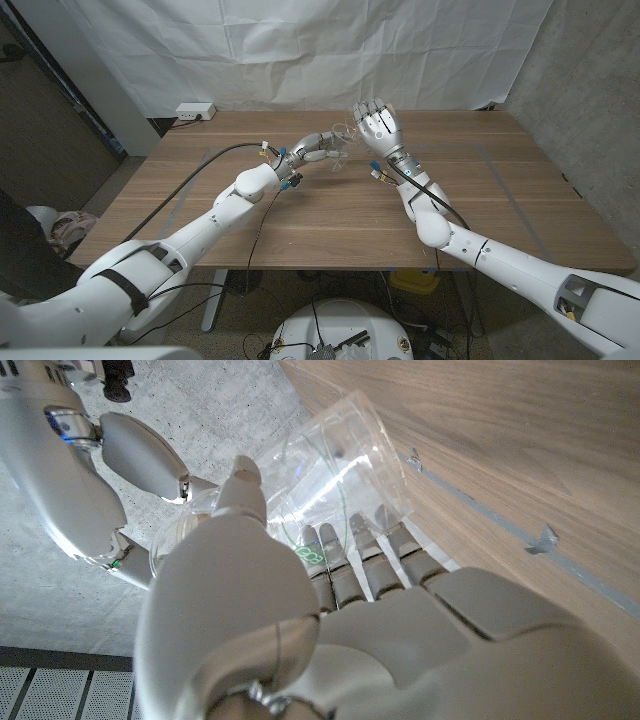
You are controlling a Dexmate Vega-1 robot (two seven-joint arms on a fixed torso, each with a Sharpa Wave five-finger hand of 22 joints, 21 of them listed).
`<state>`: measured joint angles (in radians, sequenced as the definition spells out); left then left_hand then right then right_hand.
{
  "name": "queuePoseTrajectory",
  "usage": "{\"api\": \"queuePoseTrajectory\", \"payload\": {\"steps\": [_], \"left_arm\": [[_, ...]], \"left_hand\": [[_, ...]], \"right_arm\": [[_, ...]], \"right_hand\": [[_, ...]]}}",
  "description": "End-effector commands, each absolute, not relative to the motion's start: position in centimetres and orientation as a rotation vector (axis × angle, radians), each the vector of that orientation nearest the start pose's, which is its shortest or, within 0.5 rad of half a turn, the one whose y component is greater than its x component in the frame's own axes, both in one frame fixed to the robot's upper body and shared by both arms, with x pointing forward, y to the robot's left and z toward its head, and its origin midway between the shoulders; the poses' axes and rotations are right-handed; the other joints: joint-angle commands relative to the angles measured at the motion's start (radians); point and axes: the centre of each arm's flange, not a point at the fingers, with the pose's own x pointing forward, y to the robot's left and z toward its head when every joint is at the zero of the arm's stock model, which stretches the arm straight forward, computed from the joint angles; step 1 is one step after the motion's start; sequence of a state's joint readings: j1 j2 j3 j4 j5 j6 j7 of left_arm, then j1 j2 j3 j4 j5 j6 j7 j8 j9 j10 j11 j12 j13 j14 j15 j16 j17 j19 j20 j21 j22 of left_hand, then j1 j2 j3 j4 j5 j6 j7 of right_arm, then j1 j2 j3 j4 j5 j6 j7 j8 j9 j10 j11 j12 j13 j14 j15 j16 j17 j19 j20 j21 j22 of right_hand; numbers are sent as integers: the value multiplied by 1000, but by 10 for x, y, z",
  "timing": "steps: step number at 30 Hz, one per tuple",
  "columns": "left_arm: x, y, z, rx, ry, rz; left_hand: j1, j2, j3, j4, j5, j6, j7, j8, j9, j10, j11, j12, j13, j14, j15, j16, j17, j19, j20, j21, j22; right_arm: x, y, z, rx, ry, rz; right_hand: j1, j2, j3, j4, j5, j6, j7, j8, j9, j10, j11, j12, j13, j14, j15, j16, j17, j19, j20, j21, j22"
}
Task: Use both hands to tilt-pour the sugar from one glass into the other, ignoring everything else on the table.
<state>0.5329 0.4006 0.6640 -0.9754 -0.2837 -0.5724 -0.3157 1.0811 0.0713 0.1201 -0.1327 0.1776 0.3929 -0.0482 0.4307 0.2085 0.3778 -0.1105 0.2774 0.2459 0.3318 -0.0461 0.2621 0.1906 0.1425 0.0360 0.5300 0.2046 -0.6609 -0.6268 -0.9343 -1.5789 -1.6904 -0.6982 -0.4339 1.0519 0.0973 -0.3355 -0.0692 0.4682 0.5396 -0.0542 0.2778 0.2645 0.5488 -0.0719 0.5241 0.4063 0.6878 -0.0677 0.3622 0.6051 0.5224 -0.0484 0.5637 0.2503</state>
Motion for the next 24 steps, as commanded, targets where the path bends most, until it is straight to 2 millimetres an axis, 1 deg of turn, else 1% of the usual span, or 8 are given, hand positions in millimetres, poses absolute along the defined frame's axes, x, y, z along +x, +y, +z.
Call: {"api": "queuePoseTrajectory", "payload": {"steps": [1,6,9,13,18,21,24], "left_arm": [[667,155,4,521,-753,-630],[666,156,3,520,-754,-629],[665,155,3,518,-756,-631],[665,156,3,515,-756,-630],[664,157,5,510,-762,-626],[664,157,6,502,-768,-624],[663,158,7,494,-772,-623]], "left_hand": [[2,8,0,-3,5,11,1,-2,2,7,2,-1,3,2,-79,-3,3,-8,0,4,3],[1,9,0,-3,5,12,1,-3,2,7,3,-1,2,3,-79,-4,3,-7,-1,4,3],[1,8,0,-3,5,14,1,-3,2,7,2,-1,3,3,-79,-4,3,-8,-1,4,3],[1,9,0,-3,5,15,1,-5,2,8,2,-1,3,2,-79,-5,3,-8,-1,5,3],[2,10,0,-4,5,15,1,-6,2,7,3,-2,2,3,-79,-5,3,-8,0,5,3],[2,10,0,-4,5,17,0,-7,2,8,4,-1,3,4,-79,-5,3,-8,0,5,3],[2,10,0,-4,5,17,1,-7,2,10,2,-1,2,6,-80,-5,3,-9,0,5,3]], "right_arm": [[554,-137,28,-2105,-1191,-1095],[552,-138,30,-2126,-1210,-1114],[551,-137,30,-2150,-1207,-1094],[550,-135,27,-2125,-1227,-1103],[549,-132,21,-2158,-1239,-1085],[546,-130,22,-2112,-1258,-1075],[546,-126,21,-2145,-1276,-1099]], "right_hand": [[-2,-4,-4,4,-4,22,-25,2,3,6,-9,-3,2,-4,-152,-3,5,-5,-76,-2,1],[-2,-3,-3,6,-4,25,-25,1,2,7,-9,-3,3,-3,-153,-4,6,-5,-76,-1,-1],[-2,-4,-4,6,-4,26,-25,1,2,9,-11,-3,4,-3,-153,-5,7,-5,-76,0,-3],[-3,-5,-4,7,-5,29,-27,0,1,10,-10,-4,4,-4,-152,-8,8,-10,-77,-1,-5],[-3,-5,-3,9,-5,32,-28,0,1,12,-8,-4,4,-4,-153,-9,10,-16,-77,-2,-7],[-3,-4,-2,9,-5,35,-31,0,1,14,-12,-3,5,-3,-153,-10,11,-16,-77,-2,-9],[0,-2,-1,9,-5,37,-35,1,1,17,-19,-3,5,-2,-155,-11,12,-17,-78,-1,-10]]}}
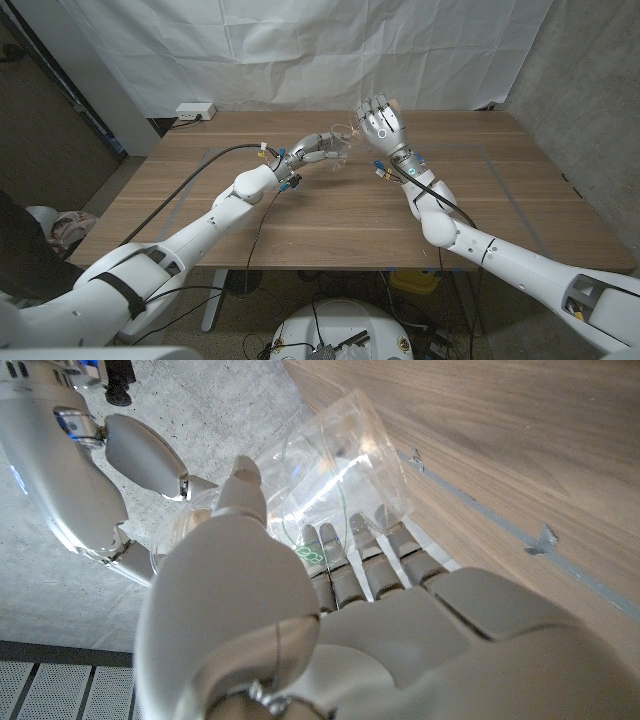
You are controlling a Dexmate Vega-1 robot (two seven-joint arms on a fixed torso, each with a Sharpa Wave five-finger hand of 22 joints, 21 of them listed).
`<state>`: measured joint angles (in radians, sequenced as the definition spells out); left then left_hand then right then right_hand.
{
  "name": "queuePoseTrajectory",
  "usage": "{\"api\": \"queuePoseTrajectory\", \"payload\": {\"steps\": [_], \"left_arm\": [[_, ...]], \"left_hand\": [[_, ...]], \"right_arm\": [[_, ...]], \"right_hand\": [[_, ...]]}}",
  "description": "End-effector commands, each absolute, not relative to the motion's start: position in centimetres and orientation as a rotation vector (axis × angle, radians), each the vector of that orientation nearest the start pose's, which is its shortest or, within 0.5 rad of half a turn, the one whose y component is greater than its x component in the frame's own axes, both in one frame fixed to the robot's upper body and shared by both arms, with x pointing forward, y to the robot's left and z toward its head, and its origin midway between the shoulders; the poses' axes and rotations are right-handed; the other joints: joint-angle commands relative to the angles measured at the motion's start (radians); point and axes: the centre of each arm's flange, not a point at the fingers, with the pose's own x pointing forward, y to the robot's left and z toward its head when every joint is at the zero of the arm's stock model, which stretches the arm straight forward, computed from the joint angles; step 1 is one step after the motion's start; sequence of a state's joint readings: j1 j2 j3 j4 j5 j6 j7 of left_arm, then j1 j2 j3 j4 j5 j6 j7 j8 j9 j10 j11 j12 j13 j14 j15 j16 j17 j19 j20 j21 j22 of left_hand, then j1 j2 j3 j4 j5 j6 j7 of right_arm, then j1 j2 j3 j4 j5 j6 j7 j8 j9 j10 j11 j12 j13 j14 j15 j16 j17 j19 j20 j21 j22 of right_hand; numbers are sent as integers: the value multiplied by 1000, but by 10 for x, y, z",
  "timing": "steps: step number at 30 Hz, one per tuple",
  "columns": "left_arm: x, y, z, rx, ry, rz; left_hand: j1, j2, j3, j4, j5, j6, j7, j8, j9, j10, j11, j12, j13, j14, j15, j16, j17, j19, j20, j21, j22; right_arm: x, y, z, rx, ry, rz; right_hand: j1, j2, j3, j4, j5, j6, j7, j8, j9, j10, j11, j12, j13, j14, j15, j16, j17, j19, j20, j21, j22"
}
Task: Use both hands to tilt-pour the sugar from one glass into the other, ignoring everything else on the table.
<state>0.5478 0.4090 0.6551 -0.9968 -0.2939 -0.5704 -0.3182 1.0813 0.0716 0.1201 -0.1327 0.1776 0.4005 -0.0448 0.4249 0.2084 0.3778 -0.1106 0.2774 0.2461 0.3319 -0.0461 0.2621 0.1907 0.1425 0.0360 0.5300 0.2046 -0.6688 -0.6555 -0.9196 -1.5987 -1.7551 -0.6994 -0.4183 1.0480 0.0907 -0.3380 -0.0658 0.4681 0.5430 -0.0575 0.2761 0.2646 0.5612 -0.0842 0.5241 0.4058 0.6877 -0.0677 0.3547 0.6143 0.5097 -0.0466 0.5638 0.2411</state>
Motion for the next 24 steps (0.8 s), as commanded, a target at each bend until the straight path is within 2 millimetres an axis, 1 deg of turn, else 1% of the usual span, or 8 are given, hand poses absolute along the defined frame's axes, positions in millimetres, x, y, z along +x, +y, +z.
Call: {"api": "queuePoseTrajectory", "payload": {"steps": [1,2,4,10,14,15,19,24], "left_arm": [[663,158,7,494,-772,-623],[663,158,8,491,-774,-622],[663,159,8,489,-775,-620],[662,159,9,488,-778,-620],[662,159,9,488,-778,-621],[662,159,9,485,-778,-622],[663,160,9,483,-778,-622],[663,160,8,483,-776,-622]], "left_hand": [[2,10,0,-4,5,10,-3,-2,2,9,2,-1,2,6,-80,-5,3,-9,0,5,3],[2,10,0,-4,5,10,-3,-2,2,10,2,-1,2,6,-80,-5,3,-9,0,5,3],[1,10,0,-4,5,10,-3,-3,2,10,3,-1,2,6,-80,-6,3,-9,0,6,3],[2,10,0,-5,5,13,-3,-3,2,10,2,-2,2,7,-81,-6,3,-9,-1,6,3],[2,11,0,-4,5,12,-2,-5,2,10,2,-2,2,7,-80,-6,3,-9,0,6,3],[2,11,0,-4,5,12,-1,-5,2,11,3,-2,2,7,-80,-6,3,-9,0,6,3],[2,11,0,-5,5,15,0,-5,2,11,2,-2,2,8,-81,-6,3,-9,-2,7,3],[1,12,0,-4,5,14,-2,-7,2,12,0,-2,2,8,-80,-7,3,-9,-2,7,3]], "right_arm": [[546,-126,21,-2146,-1275,-1101],[546,-124,20,-2123,-1285,-1125],[546,-123,21,-2130,-1297,-1097],[547,-120,23,-2171,-1294,-1086],[551,-117,20,-2223,-1269,-1108],[551,-119,20,-2231,-1283,-1068],[553,-120,18,-2244,-1280,-1048],[554,-122,18,-2238,-1267,-1069]], "right_hand": [[5,5,2,5,-5,34,-31,2,1,4,-6,-3,5,-1,-155,-3,3,-5,-80,-1,-1],[7,5,3,4,-5,34,-32,2,1,5,-8,-3,6,0,-156,-3,4,-5,-80,-1,-1],[12,7,5,2,-4,36,-34,2,1,6,-6,-3,6,1,-157,-4,5,-5,-81,0,-2],[14,5,4,2,-5,38,-36,1,0,7,-8,-4,7,0,-154,-7,6,-10,-81,-1,-4],[16,5,4,2,-5,43,-38,2,0,6,-12,-5,7,0,-154,-8,7,-12,-82,-1,-6],[16,5,4,2,-5,44,-39,2,0,8,-12,-5,7,0,-153,-9,7,-14,-81,-1,-6],[17,4,3,2,-6,45,-40,1,-1,6,-15,-7,7,-1,-153,-11,8,-18,-83,-1,-8],[16,1,2,3,-7,47,-43,0,-2,6,-17,-8,8,-5,-152,-14,9,-20,-84,-1,-9]]}}
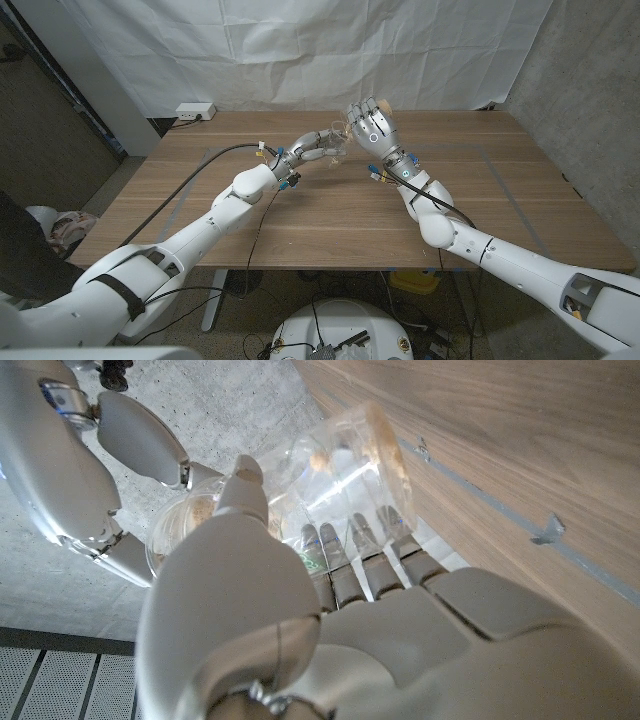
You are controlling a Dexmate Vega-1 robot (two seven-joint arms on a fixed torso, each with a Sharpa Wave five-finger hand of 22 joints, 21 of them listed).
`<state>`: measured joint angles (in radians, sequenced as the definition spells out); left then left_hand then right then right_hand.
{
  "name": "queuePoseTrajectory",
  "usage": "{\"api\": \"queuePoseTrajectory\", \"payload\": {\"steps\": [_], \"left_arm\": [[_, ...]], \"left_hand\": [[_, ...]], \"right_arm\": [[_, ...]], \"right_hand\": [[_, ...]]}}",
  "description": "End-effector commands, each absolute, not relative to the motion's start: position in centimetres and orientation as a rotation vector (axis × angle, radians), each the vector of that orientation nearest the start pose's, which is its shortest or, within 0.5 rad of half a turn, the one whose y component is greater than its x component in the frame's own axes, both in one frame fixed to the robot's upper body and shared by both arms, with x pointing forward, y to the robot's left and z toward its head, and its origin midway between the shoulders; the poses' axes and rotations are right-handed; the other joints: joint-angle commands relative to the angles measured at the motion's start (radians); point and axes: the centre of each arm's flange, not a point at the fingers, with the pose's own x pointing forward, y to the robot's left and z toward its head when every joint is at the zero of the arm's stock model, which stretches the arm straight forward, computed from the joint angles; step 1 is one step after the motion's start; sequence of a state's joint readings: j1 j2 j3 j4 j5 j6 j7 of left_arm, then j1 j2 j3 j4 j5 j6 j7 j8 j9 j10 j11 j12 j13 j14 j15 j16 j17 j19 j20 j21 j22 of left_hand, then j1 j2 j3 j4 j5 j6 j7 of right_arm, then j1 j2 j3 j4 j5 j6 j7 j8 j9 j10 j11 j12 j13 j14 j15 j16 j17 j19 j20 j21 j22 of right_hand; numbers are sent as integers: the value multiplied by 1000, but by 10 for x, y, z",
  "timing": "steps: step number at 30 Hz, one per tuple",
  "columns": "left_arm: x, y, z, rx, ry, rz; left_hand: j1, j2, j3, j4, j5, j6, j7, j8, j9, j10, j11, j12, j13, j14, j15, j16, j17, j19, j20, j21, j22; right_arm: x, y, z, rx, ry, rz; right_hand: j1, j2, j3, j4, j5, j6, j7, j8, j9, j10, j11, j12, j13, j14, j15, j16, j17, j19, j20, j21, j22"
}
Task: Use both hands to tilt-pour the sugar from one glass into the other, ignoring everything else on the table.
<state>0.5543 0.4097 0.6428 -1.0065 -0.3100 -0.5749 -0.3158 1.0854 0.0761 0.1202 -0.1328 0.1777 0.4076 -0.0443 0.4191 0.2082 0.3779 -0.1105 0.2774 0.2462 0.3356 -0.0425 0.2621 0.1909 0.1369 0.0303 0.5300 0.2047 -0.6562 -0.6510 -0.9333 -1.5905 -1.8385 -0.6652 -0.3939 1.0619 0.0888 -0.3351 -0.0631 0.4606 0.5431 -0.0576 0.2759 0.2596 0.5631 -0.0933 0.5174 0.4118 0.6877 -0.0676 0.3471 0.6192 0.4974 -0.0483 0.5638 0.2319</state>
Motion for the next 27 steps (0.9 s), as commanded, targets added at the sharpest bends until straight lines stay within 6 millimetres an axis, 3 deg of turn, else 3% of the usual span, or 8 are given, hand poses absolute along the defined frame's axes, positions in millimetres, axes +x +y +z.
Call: {"api": "queuePoseTrajectory", "payload": {"steps": [1,11,16,27], "left_arm": [[663,160,8,483,-776,-621],[666,160,12,474,-779,-623],[669,160,13,471,-779,-626],[675,160,15,461,-774,-630]], "left_hand": [[-3,7,0,-4,5,8,-2,-1,2,12,1,-2,2,5,-85,-7,3,-4,4,7,3],[-4,7,-1,-4,4,10,-1,-3,3,13,3,-2,2,5,-85,-8,3,-5,4,7,3],[-6,7,-1,-4,4,11,-2,-5,3,14,-2,-2,2,7,-84,-8,3,-5,4,8,3],[-6,8,-1,-4,4,12,-1,-8,3,13,1,-3,2,6,-86,-9,3,-6,4,8,3]], "right_arm": [[554,-122,17,-2239,-1283,-1076],[557,-120,16,-2283,-1294,-1071],[558,-117,20,-2273,-1256,-1157],[565,-114,18,-2329,-1237,-1123]], "right_hand": [[2,3,-1,1,1,47,-43,0,2,3,-7,-2,2,-5,-152,-7,4,-9,-83,-1,0],[1,4,-1,3,-1,55,-47,-1,0,7,-9,-4,2,-7,-153,-11,7,-15,-83,-1,-3],[6,6,0,2,0,55,-48,-2,-1,8,-10,-5,3,-8,-156,-12,8,-18,-83,-1,-4],[18,6,2,-2,-1,59,-53,-6,-3,6,-13,-9,5,-17,-152,-19,12,-29,-85,-1,-7]]}}
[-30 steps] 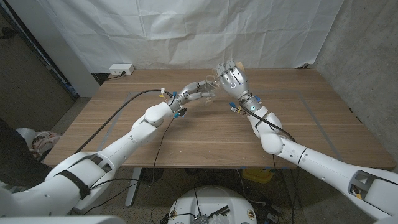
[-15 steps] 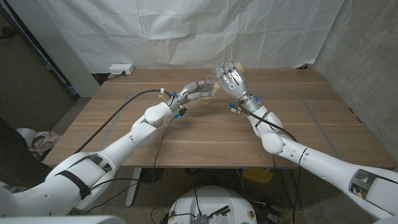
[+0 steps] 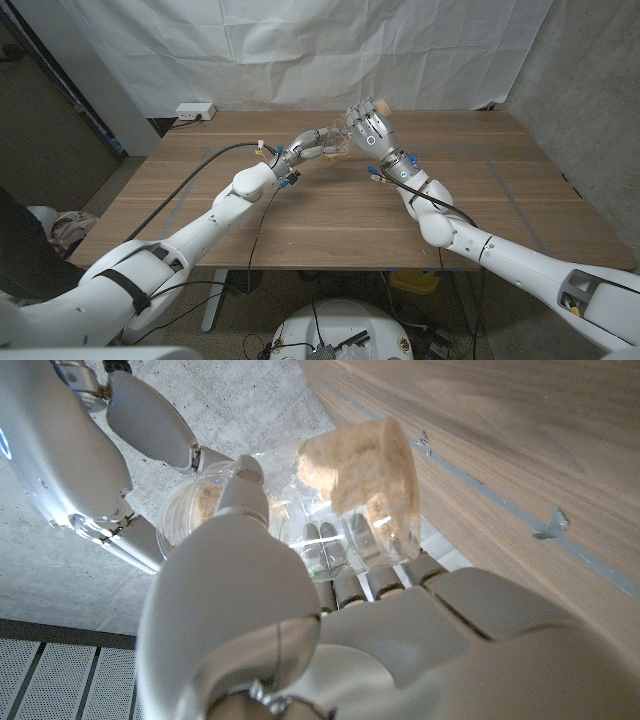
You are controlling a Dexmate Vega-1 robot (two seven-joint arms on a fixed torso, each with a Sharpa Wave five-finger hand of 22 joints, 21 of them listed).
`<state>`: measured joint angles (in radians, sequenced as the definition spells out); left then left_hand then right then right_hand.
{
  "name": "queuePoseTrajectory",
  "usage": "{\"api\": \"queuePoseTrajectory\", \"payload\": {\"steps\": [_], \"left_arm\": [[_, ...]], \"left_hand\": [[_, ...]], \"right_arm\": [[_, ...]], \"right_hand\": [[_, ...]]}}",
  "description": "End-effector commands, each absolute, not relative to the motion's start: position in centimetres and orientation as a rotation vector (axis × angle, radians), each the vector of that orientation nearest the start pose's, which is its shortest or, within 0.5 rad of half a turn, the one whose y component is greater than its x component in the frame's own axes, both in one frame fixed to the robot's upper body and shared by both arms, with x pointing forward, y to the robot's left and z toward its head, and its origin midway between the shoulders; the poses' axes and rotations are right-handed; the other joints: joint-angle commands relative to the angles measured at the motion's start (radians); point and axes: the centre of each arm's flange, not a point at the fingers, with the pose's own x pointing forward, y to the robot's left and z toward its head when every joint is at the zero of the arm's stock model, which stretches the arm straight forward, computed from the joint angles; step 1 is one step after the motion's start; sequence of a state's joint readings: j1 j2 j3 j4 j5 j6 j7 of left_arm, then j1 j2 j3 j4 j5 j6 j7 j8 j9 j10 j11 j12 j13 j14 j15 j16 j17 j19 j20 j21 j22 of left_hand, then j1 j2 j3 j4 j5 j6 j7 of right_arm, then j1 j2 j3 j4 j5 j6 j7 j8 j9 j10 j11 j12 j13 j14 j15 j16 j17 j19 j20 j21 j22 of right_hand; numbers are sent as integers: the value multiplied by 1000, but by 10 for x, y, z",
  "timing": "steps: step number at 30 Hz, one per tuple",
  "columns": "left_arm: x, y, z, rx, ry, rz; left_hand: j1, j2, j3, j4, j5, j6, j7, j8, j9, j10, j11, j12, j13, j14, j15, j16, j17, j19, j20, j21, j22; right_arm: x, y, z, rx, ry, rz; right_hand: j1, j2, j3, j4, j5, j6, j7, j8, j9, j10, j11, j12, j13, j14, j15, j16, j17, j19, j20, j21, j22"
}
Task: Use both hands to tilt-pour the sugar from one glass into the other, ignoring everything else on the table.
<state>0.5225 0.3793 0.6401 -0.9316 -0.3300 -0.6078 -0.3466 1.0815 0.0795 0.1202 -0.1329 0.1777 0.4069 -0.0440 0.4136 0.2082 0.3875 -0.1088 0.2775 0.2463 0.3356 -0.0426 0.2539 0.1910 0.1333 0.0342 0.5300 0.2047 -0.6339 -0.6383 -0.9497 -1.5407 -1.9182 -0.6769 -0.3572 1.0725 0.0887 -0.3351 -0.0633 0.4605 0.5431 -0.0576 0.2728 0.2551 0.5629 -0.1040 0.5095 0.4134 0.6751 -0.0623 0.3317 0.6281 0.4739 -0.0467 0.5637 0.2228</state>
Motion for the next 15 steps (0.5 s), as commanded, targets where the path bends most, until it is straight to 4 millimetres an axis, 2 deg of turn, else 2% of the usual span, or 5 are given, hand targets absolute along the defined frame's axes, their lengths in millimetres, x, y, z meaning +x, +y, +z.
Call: {"api": "queuePoseTrajectory", "payload": {"steps": [1,15], "left_arm": [[676,160,15,461,-775,-629],[682,161,15,457,-771,-631]], "left_hand": [[-2,5,-1,-4,4,13,-1,-3,3,4,-1,-3,2,6,-86,-1,3,-2,0,8,3],[-2,5,-1,-5,4,14,-3,-6,3,4,-3,-4,2,7,-86,-3,2,-3,0,9,3]], "right_arm": [[566,-114,17,-2342,-1244,-1111],[573,-116,19,-2329,-1251,-1127]], "right_hand": [[7,7,2,-1,-1,62,-53,-2,1,7,-3,-1,4,-4,-158,-4,4,-6,-87,-1,2],[6,6,0,2,-3,55,-56,-11,-2,7,0,-6,5,-7,-158,-8,8,-10,-88,1,-1]]}}
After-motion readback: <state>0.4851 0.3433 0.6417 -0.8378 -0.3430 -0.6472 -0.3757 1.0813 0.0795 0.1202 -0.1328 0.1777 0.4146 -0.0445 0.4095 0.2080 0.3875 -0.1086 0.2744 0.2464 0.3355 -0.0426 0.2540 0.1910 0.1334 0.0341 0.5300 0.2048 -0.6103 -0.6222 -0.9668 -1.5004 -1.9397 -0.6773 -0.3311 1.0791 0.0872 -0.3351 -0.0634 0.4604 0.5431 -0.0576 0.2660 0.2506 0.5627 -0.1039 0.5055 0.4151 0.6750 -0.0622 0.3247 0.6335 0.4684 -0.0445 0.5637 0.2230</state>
